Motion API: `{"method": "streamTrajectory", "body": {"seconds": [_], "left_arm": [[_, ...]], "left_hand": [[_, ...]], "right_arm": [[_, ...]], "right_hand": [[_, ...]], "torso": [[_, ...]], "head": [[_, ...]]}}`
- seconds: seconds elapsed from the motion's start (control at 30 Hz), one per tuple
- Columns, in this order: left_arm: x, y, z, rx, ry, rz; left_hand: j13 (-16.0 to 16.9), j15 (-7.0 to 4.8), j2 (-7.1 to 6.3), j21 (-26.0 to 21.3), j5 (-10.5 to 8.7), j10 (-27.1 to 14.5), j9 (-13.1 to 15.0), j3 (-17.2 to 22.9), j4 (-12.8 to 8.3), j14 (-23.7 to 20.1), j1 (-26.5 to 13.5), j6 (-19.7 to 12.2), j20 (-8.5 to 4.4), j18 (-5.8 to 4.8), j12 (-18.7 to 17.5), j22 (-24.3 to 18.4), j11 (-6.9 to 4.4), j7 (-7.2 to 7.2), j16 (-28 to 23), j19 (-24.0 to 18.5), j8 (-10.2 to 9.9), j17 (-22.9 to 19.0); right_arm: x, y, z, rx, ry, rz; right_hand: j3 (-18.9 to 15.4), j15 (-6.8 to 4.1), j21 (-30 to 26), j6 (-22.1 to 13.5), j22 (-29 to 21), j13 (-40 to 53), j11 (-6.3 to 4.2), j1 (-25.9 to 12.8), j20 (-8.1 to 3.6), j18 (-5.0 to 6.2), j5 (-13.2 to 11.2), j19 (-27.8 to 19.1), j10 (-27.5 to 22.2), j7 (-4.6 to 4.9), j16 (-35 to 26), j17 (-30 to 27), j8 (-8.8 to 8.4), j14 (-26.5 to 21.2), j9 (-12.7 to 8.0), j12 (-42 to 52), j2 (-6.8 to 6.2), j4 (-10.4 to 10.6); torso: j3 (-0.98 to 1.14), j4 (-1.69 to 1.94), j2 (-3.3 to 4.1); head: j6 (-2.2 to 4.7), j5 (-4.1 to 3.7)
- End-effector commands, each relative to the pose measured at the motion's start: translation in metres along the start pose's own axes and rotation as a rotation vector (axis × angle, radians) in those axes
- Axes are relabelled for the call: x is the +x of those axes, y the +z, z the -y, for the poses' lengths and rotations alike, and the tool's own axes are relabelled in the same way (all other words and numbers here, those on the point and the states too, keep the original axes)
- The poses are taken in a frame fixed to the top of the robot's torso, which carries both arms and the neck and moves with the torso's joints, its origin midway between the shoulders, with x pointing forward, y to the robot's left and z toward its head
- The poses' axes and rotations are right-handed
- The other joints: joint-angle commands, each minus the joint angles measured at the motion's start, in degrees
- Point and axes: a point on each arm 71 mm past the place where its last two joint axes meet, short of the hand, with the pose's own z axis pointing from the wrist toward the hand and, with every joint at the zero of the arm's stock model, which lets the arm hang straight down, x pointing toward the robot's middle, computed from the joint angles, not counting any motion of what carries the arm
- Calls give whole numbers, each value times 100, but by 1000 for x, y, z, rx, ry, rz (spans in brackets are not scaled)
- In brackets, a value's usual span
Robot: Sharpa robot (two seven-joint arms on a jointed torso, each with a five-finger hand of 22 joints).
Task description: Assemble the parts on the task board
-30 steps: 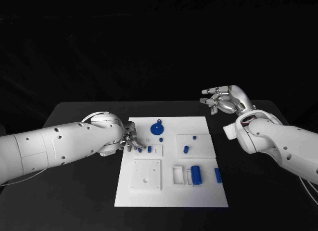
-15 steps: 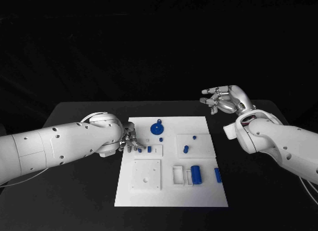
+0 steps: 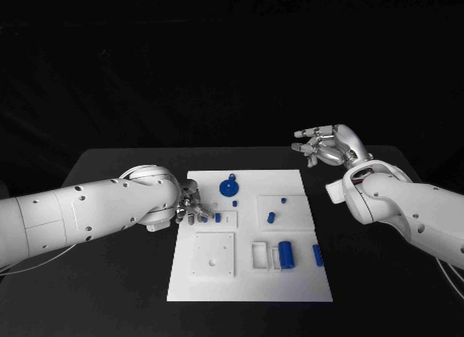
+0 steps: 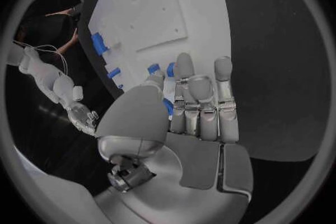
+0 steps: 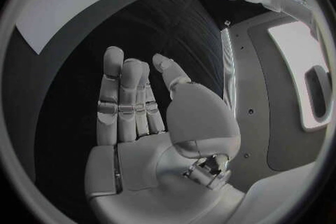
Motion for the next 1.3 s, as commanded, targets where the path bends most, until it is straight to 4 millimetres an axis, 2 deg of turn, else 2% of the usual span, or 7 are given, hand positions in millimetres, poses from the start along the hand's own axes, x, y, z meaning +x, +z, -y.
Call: {"method": "streamTrajectory", "body": {"seconds": [0.03, 0.47, 0.57, 0.73, 0.93, 1.07, 1.3], "left_arm": [[0, 0, 1, 10, -23, -6], [-8, -2, -7, 0, -65, 57], [-13, -3, -8, 16, -120, 83], [-24, -6, -8, 70, -280, 119], [-36, -9, 6, 233, -388, 213], [-42, -13, 22, 372, -291, 319], [-38, -16, 50, 555, -13, 456]], "left_hand": [[-2, -17, 1, 12, 2, 269, 9, -41, 2, 18, -38, 0, -6, -85, 18, 112, -13, -6, 18, 14, 24, 4], [-20, -17, -456, 1, -347, 265, -64, 206, 397, 14, -248, -30, -14, -86, -32, 106, -5, 32, -19, 29, -74, -24], [-110, 39, -582, -90, -344, 221, -367, 305, 413, -78, -278, -213, 28, -86, -278, 80, 48, 130, -159, -40, -288, -104], [-534, 333, -674, -597, -323, -355, -1886, 253, 337, -435, -122, -891, 295, 22, -1066, -108, 317, 469, -579, -220, -387, -412], [-790, 497, -317, -1128, 274, -906, -3413, 377, -926, -848, 1297, -1145, 448, 59, -1669, -276, 500, 680, -995, -352, -145, -751], [-805, 541, -329, -1092, -255, -1008, -3870, 694, -1651, -964, 2034, -888, 470, 139, -2025, -5, 558, 720, -1246, -498, -183, -907], [-811, 555, -445, -906, -748, -1034, -4245, 716, -2022, -813, 1826, -433, 534, 232, -2432, 125, 633, 606, -1218, -521, -657, -951]], "right_arm": [[1, 0, -1, -12, 1, -12], [1, 0, -1, -11, -1, -10], [1, 0, 0, -11, -1, -9], [0, 0, 0, -10, -3, -7], [-1, 0, 1, -7, -5, -4], [-2, 0, 2, -6, -6, -4], [0, 0, 1, -6, -4, -7]], "right_hand": [[4, 1, -17, -31, -5, -9, -3, -33, -32, 28, 31, 185, -47, 19, -29, 0, -25, 17, -6, 17, -15, 27], [4, 1, -17, -31, -5, -9, -3, -33, -32, 28, 31, 185, -47, 19, -29, 0, -25, 17, -6, 17, -15, 27], [4, 1, -17, -31, -5, -9, -3, -33, -32, 28, 31, 185, -47, 19, -29, 0, -25, 17, -6, 17, -15, 27], [6, 2, -16, -34, -10, -12, -1, -45, -31, 28, 35, 182, -50, 20, -32, -2, -23, 14, -5, 15, -23, 32], [6, 2, -16, -34, -10, -12, -1, -45, -31, 28, 35, 182, -50, 20, -32, -2, -23, 14, -5, 15, -23, 32], [7, 2, -16, -35, -11, -13, -2, -42, -31, 28, 39, 183, -49, 20, -31, -2, -24, 16, -5, 15, -18, 37], [7, 2, -16, -35, -11, -13, -2, -42, -31, 28, 39, 183, -49, 20, -31, -2, -24, 16, -5, 15, -18, 37]], "torso": [[0, 1, 1], [0, 1, 0], [3, 1, -2], [5, 4, -1], [-5, 4, 5], [-1, -1, 3], [-3, -4, 2]], "head": [[11, 9], [32, -13], [30, -20], [43, -31], [60, -39], [65, -28], [92, -43]]}}
